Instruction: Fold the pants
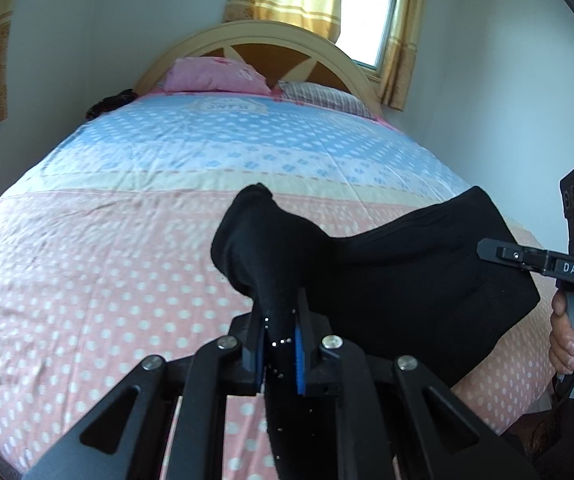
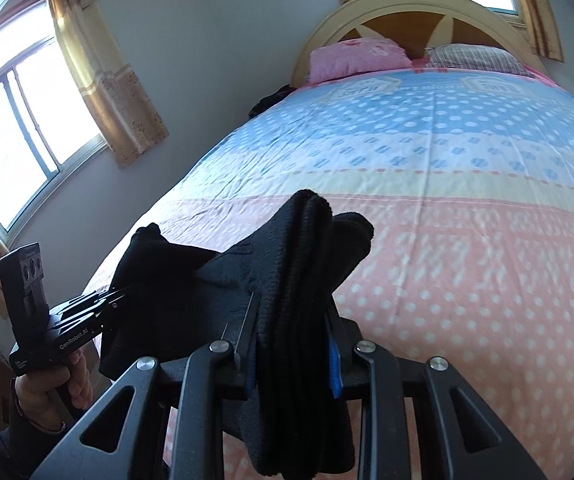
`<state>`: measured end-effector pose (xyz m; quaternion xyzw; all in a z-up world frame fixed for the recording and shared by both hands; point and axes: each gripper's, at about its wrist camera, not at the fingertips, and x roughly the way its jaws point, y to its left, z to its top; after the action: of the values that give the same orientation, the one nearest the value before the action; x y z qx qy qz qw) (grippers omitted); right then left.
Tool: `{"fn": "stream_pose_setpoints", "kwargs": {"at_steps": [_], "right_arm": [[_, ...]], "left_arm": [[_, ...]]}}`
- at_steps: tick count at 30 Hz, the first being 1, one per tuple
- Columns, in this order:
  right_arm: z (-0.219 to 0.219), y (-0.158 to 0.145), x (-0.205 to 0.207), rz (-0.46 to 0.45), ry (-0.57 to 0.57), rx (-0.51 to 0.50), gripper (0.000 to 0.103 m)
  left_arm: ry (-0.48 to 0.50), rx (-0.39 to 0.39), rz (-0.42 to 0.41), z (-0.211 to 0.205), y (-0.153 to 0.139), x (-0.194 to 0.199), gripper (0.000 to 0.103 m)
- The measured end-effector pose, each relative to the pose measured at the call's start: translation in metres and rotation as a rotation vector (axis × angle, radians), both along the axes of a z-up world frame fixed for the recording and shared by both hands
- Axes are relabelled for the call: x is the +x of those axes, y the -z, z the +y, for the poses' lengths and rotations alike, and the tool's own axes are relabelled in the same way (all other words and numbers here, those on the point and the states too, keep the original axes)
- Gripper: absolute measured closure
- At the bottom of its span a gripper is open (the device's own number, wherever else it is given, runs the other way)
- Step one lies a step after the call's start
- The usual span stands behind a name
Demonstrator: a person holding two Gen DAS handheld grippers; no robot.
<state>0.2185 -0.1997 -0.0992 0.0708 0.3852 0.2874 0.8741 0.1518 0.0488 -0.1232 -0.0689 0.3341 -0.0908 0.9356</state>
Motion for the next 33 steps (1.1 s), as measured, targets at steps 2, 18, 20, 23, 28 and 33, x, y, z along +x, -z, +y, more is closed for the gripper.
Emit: {"fn": "stream_pose_setpoints", "kwargs": {"at_steps": [2, 18, 20, 23, 28, 33], "right_arm": [[0.016, 0.000, 0.006, 0.002, -0.024, -0.001, 0.076], [0.119, 0.014, 0.049, 0.027, -0.167, 0.003, 0.076], [0.128, 0.019, 0.052, 0.036, -0.181, 0.008, 0.076], [0.141, 0.026, 0.056, 0.050, -0.198, 0.014, 0.076], [0.159, 0.035, 0.061, 0.069, -0.217, 0.020, 0.076], [0.166, 0.044, 0.071, 0.086, -0.224, 0.026, 0.076]], "left_arm": [[-0.023, 0.000, -0.004, 0.013, -0.001, -0.003, 0.091], [-0.206, -0.015, -0.024, 0.086, 0.003, -0.020, 0.091], [-0.223, -0.022, -0.017, 0.093, 0.006, -0.022, 0.091], [-0.253, -0.037, -0.006, 0.104, 0.011, -0.022, 0.091], [-0.291, -0.052, 0.013, 0.120, 0.019, -0.024, 0.092], [-0.313, -0.064, 0.026, 0.130, 0.025, -0.026, 0.092]]}}
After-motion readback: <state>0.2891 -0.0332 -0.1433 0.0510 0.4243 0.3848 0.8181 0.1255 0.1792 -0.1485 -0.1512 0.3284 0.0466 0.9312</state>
